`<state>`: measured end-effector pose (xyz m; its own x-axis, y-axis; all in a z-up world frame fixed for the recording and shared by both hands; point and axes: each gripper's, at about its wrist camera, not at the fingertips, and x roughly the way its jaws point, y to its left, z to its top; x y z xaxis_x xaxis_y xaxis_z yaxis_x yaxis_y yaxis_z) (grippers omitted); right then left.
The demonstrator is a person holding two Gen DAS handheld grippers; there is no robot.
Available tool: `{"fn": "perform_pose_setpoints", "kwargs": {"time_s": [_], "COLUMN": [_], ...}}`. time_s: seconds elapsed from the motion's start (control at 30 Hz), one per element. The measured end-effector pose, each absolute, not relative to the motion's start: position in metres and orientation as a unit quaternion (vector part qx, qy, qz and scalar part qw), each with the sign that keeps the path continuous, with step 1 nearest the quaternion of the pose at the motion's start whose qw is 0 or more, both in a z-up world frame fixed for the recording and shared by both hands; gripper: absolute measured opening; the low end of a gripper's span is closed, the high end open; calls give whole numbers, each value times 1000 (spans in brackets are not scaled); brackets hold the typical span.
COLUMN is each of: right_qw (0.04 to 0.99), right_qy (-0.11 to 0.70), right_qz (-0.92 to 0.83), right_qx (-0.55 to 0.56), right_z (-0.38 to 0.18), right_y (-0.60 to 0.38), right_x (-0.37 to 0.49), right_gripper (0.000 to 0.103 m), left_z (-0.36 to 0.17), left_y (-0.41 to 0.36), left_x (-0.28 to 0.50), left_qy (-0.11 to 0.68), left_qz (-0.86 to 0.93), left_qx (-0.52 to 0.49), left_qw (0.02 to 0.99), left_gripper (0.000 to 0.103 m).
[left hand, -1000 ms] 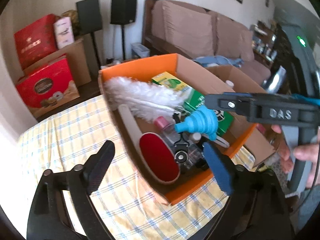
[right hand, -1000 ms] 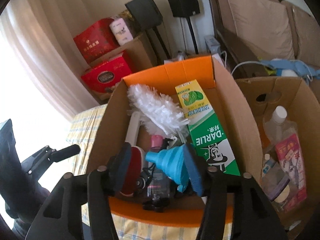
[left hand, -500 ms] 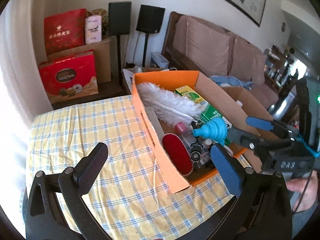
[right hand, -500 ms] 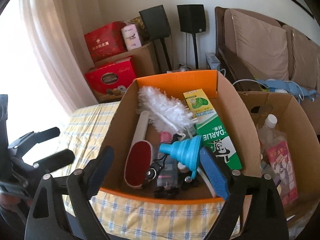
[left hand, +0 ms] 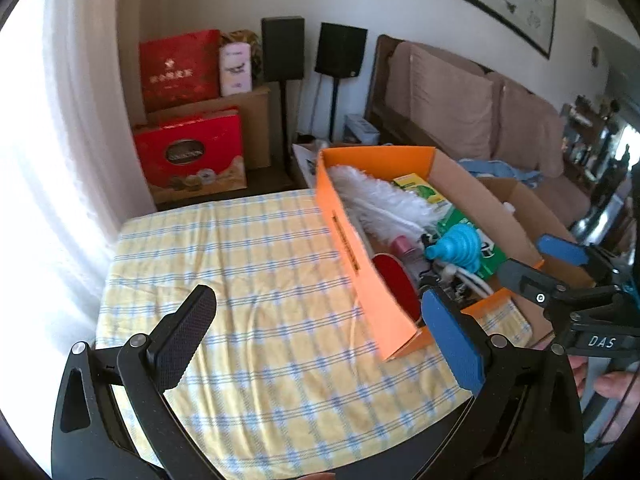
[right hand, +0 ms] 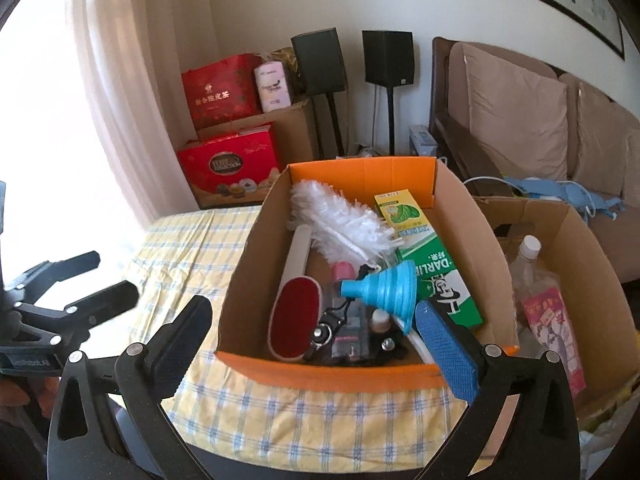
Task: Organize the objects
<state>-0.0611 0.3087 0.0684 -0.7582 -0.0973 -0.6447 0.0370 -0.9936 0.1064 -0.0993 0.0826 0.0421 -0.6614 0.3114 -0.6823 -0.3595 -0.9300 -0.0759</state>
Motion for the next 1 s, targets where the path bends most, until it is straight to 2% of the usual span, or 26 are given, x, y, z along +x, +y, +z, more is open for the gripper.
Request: {"fn": "perform_pose_setpoints", "kwargs": {"time_s": [0.53,1.0], "right_qw": [8,0], "right_qy": [-44,-42], "right_qz": [-943,-946], "right_qx": [331,321], "right_z": [72,71], "right_y": [285,272], "right_x": [-16,10], "right_gripper": [103,103], "left_z": [37,37], "left_y": [38,24], "left_x": [-50,-22], "left_qy": [9,1], "left_qz": [929,932], "left_qx": [-359,-357], "left_qw": [93,63], "left_gripper": [103,103]}}
